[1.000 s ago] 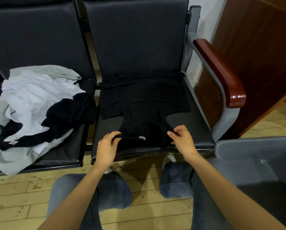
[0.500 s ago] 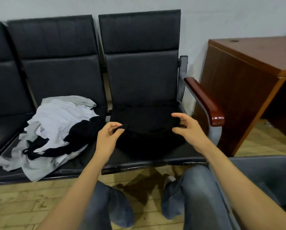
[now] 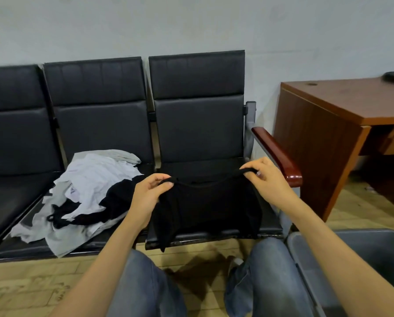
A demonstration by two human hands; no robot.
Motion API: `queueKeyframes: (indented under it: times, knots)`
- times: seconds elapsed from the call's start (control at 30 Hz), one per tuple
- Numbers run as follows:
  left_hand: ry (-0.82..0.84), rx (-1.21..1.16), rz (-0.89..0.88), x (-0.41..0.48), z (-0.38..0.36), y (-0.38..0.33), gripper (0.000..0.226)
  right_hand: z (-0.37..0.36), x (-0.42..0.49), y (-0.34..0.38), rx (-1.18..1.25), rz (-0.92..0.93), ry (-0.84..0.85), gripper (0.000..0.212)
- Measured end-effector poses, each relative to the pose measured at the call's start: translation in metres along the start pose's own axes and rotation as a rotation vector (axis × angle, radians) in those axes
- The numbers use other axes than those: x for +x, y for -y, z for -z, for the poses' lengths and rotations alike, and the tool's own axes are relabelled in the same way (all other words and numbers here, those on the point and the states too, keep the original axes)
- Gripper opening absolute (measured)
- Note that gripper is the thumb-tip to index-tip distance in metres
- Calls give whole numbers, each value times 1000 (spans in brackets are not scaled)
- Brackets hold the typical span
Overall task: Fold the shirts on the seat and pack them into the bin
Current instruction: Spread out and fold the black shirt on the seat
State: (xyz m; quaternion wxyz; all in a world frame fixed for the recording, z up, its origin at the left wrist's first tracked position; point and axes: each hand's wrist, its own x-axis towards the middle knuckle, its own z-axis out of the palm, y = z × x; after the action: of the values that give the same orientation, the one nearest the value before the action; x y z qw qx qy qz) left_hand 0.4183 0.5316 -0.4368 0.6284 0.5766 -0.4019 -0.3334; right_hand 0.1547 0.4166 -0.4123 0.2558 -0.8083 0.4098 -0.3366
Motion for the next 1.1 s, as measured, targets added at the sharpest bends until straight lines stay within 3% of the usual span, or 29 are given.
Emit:
queueKeyframes:
  times: [0.1,0.3,0.6,0.83,1.0,1.1]
  knots:
    - [-5,91,70,16,0,19,16,-13,10,-16,-7,-92,66,17]
    - [-62,148,137,75,-3,61,14,-48,54,-52,108,-298,30,18]
    - [-108,304,217,233,-12,126,10,-111,202,-124,66,-357,91,17]
    - [-57,634,333,297,-29,218,24,-198,255,-202,-57,-454,258,20]
    - [-111,679,149,291,-28,237,18,-224,245,-229,-132,-340,180,17]
    - [110,690,82,275,-18,235,8,-219,230,-228,-138,-214,238,13]
